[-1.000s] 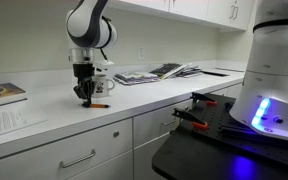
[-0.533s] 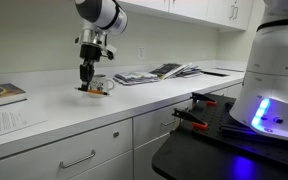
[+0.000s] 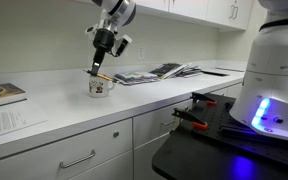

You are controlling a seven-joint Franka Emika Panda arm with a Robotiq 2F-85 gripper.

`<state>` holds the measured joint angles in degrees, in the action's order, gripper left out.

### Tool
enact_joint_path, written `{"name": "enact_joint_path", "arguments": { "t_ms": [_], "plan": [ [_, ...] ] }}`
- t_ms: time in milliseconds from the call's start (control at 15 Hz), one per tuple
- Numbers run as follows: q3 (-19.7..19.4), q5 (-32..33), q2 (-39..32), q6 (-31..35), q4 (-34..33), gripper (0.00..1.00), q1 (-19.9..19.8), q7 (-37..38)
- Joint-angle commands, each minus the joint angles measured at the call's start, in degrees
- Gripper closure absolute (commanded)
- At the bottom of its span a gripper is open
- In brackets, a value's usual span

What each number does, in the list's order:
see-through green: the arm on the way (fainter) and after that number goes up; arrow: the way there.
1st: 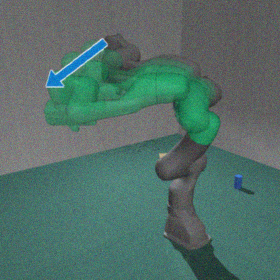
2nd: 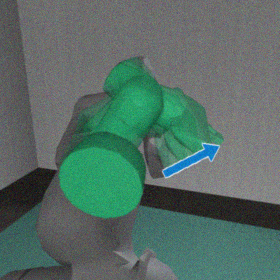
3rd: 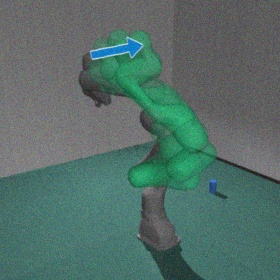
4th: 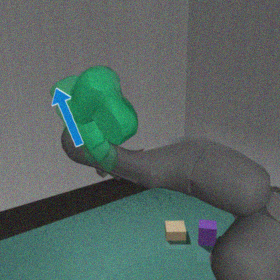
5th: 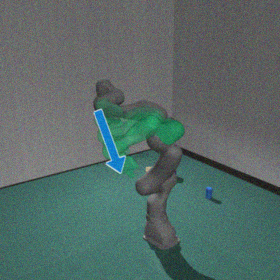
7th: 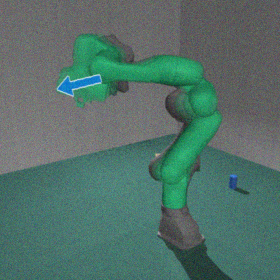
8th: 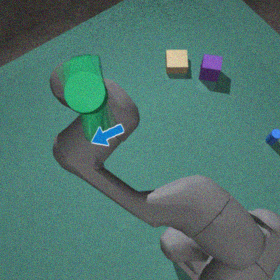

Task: Put the pen inside the white mug

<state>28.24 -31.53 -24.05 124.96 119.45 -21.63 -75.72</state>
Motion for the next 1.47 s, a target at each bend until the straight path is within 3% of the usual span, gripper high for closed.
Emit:
{"name": "enact_joint_path", "arguments": {
  "t_ms": [0, 267, 333, 600, 667, 733, 1000, 1400],
  "plan": [
    [-6.3, -3.5, 1.3, -8.2, -2.7, 0.97, 4.2, -8.6],
    [-12.0, -4.1, 1.4, -9.9, -3.5, 0.97, 8.8, -10.3],
    [-12.9, -4.0, 1.4, -9.9, -3.6, 0.87, 9.7, -10.3],
    [-14.1, -3.9, 1.2, -9.8, -3.5, 0.87, 10.9, -10.1],
    [-14.2, -3.9, 1.2, -9.8, -3.5, 0.97, 10.9, -10.1],
    [-14.2, -5.6, 1.6, -8.0, -2.9, 0.97, 10.7, -11.7],
    [-14.6, -18.3, 2.4, -4.1, -1.6, 0.97, 9.7, -21.5],
    [-18.3, -40.5, 3.4, 1.6, 0.2, 0.97, 11.3, -41.6]
  ]
}}
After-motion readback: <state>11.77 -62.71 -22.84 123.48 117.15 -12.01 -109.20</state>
